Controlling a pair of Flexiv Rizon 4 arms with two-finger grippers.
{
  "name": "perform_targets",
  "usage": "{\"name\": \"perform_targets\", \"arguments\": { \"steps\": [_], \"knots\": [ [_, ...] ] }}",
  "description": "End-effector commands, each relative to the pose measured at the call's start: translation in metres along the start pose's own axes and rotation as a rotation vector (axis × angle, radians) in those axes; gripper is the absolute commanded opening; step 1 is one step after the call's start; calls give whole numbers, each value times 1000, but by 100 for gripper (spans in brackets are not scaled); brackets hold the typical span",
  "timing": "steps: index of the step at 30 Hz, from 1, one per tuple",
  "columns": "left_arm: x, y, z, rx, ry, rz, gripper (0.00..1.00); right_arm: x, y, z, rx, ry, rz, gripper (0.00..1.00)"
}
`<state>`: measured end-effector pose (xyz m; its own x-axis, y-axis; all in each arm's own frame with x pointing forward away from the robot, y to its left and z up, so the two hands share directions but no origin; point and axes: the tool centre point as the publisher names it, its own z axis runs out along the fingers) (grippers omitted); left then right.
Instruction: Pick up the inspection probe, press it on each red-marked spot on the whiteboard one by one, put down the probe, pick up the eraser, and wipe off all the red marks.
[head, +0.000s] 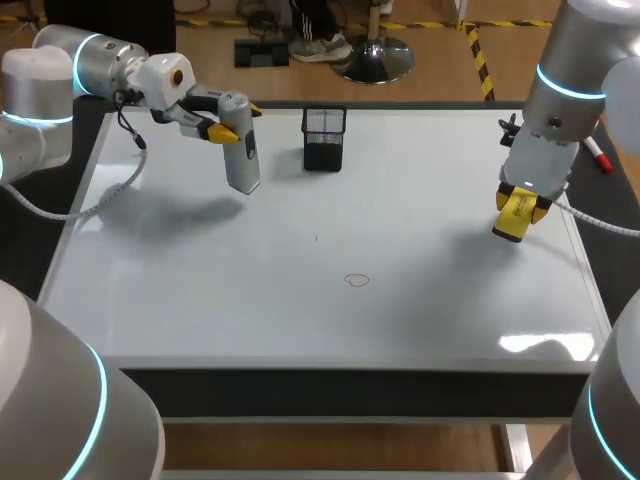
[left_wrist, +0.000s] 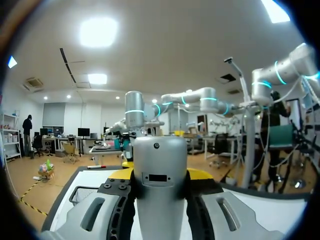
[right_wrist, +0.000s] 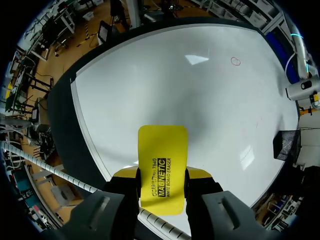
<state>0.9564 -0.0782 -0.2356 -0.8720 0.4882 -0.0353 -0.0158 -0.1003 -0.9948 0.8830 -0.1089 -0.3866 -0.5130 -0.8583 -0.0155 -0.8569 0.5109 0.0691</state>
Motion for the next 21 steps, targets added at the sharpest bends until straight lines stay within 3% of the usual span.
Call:
{"name": "perform_targets", "arguments": {
  "steps": [1, 10, 21],
  "knots": [
    [-1, -1, -1, -1, 5, -1, 0, -6, 13, -3, 13, 67, 8, 0],
    [-1, -1, -1, -1, 5, -1, 0, -26, 66, 0, 34, 54, -46, 0],
    [-1, -1, -1, -1, 5, -1, 0, -81, 143, 10, 61, 87, -212, 0]
  ]
}}
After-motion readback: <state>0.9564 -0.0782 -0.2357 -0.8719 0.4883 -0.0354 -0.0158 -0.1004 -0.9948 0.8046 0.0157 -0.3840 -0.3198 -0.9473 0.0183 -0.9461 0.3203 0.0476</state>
